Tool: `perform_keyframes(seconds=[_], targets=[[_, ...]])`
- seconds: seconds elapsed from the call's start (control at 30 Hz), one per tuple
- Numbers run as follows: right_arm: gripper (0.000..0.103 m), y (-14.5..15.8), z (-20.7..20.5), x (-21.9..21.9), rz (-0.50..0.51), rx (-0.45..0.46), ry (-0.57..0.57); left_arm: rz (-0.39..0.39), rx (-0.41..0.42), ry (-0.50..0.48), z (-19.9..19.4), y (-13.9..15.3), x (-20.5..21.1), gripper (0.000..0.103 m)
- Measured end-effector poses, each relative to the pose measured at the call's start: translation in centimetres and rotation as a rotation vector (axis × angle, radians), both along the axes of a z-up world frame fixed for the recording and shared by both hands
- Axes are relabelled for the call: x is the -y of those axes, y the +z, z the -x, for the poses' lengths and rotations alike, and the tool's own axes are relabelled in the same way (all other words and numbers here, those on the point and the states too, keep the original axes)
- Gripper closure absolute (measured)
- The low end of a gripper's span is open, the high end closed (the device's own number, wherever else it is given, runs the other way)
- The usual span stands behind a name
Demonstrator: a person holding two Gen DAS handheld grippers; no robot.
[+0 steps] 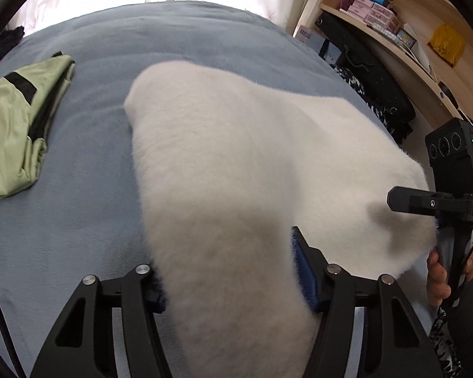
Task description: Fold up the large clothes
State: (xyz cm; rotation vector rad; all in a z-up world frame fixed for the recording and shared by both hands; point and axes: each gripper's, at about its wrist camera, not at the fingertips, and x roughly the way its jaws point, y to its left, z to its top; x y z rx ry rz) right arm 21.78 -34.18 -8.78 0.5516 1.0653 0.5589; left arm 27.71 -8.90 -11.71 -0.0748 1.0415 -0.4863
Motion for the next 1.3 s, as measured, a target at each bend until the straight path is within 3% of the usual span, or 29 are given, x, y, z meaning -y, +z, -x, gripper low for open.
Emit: perform_keyframes(seconds=[0.17,0.47,0.57,0.6,0.73,0.9,1.0,1.07,1.3], targets=[[0.024,2.3,1.1,-1.3,0.047,0.089,0.008,0.014,0.033,0.005,0.5,1.3,-1.7,0.047],[0.026,7.7,2.3,-5.6,0.089,0.274,0.074,0.08,0.05,0.047,1.8,3.4,-6.0,0.049],[0.051,10.4,2.8,-7.6,0.042,0.371,0.128,0.068,0.08,0.057,2.1,4.2,-7.3,0.051],[0.052,11.0,2.8,-8.5,0.061,0.378,0.144,0.062,0.085,0.052,2.3,4.3,-7.7,0.051],[0.053,11.1,1.6,-11.2,0.102,0.304,0.148,0.046,0.067,0.034,2.5,3.6,-7.9,0.052],[0.05,10.0,1.5,-9.9,0.112,0.173,0.108,0.053,-0.007,0.025,2.2,1.4,-8.9,0.052],[0.036,9.3,2.1,-8.0,0.12,0.106,0.053,0.059,-0.034,0.01,2.0,1.1,-9.2,0.051],[0.019,8.7,3.0,-5.8,0.137,0.068,-0.007,0.05,-0.056,-0.005,1.9,1.0,-9.1,0.05],[0.015,4.4,4.0,-1.5,0.065,-0.115,-0.14,0.047,-0.178,-0.088,0.4,-0.2,-9.6,0.044]])
